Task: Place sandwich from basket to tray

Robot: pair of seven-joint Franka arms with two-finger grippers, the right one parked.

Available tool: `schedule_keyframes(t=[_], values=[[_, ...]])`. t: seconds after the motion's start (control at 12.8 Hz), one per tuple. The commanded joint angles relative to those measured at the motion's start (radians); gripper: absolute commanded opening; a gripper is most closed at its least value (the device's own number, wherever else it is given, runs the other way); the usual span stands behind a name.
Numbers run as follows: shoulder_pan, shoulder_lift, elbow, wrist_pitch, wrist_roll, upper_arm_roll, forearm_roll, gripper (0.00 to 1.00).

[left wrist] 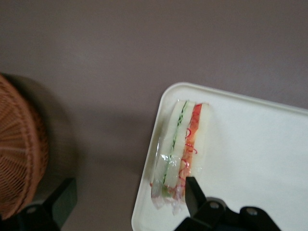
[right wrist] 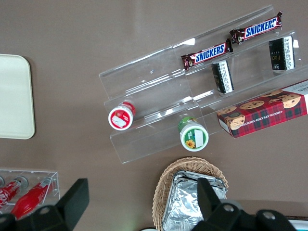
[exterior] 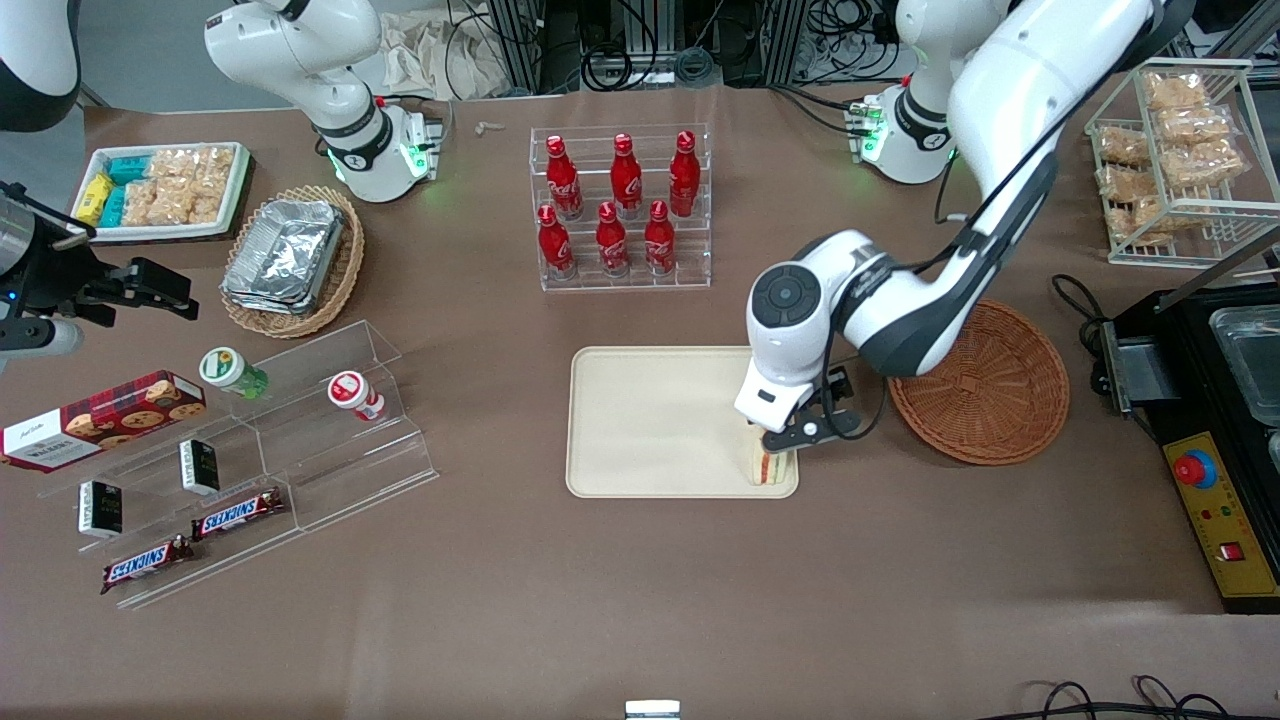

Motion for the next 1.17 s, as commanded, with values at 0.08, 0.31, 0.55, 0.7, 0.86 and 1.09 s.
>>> schedule_keyframes(t=[0.08, 0.31, 0.55, 0.7, 0.86, 1.09], values=[[0.024, -0.193, 0.127, -0.204, 0.339, 0.106, -0.276, 1.0], [-0.079, -0.36, 0.098, -0.205, 0.629, 0.406, -0.483, 1.0], [-0.099, -0.529, -0.055, -0.202, 0.974, 0.565, -0.558, 1.0], [-0.099, -0.638, -0.181, -0.154, 1.102, 0.623, -0.558, 1.0], [-0.097, -0.66, -0.183, -0.232, 1.299, 0.695, -0.558, 1.0], [-0.094, -0.622, -0.098, -0.292, 1.394, 0.74, -0.558, 1.0]])
